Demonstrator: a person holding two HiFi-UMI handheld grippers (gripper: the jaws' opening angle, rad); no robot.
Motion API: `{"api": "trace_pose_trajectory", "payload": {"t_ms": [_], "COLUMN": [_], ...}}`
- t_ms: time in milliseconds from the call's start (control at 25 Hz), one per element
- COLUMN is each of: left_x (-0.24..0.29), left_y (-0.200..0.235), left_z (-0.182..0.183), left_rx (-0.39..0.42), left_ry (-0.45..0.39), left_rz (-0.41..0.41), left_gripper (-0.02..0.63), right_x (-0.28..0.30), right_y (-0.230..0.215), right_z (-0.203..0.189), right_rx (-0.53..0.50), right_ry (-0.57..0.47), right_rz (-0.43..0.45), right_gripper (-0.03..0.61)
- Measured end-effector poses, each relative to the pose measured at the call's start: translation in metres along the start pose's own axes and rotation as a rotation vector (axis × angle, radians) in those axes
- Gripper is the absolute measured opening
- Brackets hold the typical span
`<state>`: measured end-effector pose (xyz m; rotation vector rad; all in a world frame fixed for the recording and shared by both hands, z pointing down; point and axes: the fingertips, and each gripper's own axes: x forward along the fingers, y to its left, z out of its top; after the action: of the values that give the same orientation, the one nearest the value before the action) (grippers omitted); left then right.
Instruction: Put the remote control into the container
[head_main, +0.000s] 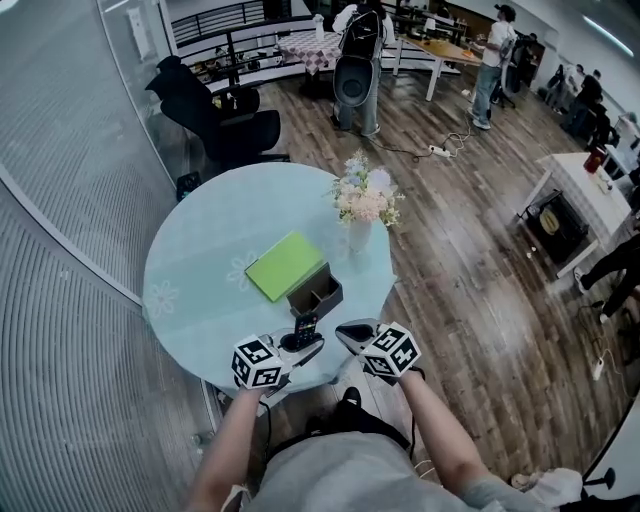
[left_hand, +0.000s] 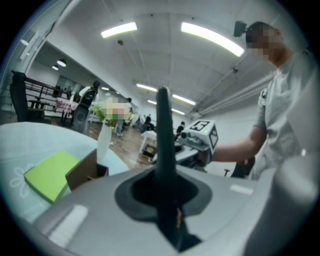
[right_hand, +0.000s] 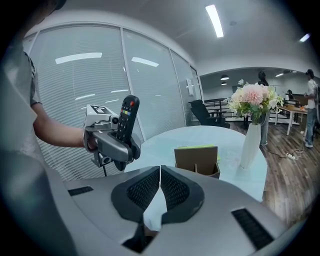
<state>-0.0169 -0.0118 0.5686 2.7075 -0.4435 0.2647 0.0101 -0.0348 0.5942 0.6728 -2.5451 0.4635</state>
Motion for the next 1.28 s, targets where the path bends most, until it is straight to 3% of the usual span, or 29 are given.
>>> {"api": "trace_pose_trajectory", "payload": {"t_ms": [680, 1280], "left_x": [0.038, 0.056], "left_y": [0.037, 0.049], "left_z": [0.016, 0.024], "left_rx": [-0.044, -0.037], "left_ry": [-0.003, 0.005], "left_rz": [0.108, 0.168], "left_gripper": [0.044, 0.044], "right_x": [0.003, 0.001], "right_y": [-0.061, -0.079], "right_z": [0.026, 0.038], "right_rx": [-0.056, -0.08], "right_ry": [-0.002, -0.022], "right_rz": [0.098, 0.154], "right_gripper": [0.018, 0.018]}}
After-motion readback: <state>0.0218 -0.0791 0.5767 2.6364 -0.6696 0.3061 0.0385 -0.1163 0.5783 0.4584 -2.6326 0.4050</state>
